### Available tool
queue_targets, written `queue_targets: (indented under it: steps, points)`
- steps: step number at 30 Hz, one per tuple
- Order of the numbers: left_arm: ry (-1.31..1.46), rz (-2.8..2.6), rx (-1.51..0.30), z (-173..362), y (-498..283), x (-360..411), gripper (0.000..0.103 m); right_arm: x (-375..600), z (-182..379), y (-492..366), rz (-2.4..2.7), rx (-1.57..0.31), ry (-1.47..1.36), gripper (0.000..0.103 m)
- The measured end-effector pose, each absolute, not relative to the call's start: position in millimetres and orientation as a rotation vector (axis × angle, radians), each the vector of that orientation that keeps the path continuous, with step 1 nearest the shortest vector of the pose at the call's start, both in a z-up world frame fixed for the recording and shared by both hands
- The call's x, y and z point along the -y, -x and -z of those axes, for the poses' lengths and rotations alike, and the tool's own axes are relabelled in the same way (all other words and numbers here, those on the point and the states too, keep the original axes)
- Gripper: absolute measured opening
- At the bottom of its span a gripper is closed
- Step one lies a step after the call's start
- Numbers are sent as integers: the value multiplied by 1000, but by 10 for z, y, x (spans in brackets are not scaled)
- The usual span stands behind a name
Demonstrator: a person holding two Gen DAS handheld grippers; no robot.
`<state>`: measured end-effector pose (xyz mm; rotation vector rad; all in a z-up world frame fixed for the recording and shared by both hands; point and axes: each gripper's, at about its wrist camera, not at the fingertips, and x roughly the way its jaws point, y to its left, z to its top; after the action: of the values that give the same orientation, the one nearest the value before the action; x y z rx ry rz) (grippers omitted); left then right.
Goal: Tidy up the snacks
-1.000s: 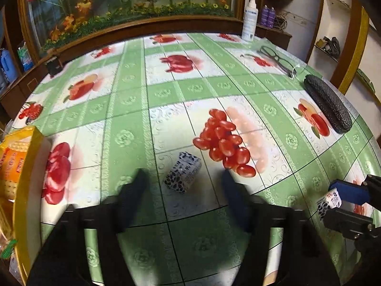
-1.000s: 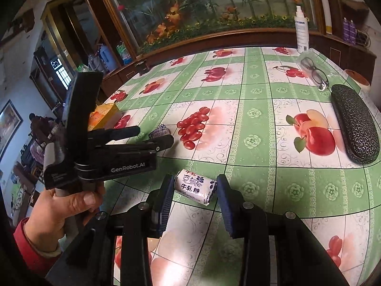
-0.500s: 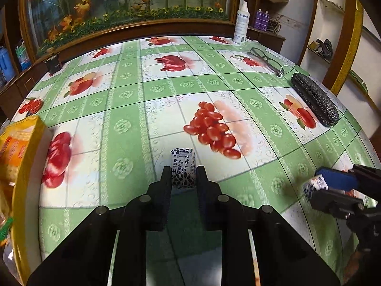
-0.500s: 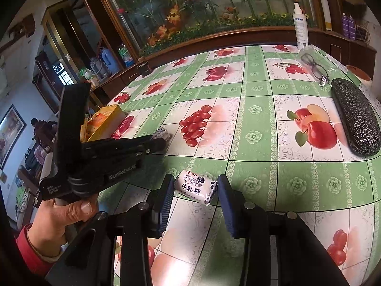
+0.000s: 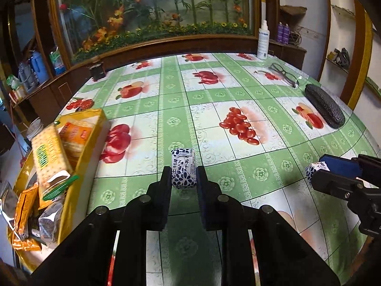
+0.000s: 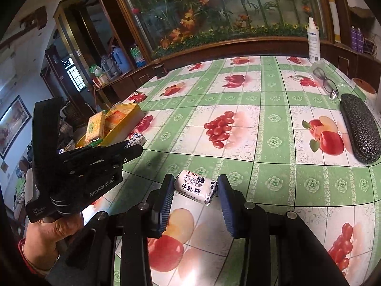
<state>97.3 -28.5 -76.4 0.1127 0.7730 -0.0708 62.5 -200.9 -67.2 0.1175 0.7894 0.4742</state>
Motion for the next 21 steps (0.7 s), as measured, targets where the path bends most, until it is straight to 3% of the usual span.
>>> queue_targets:
  steps: [21]
  points:
    - [-16,-86,-701,629,-555,-361,18,1391,538,-511,-591,-750,-69,39]
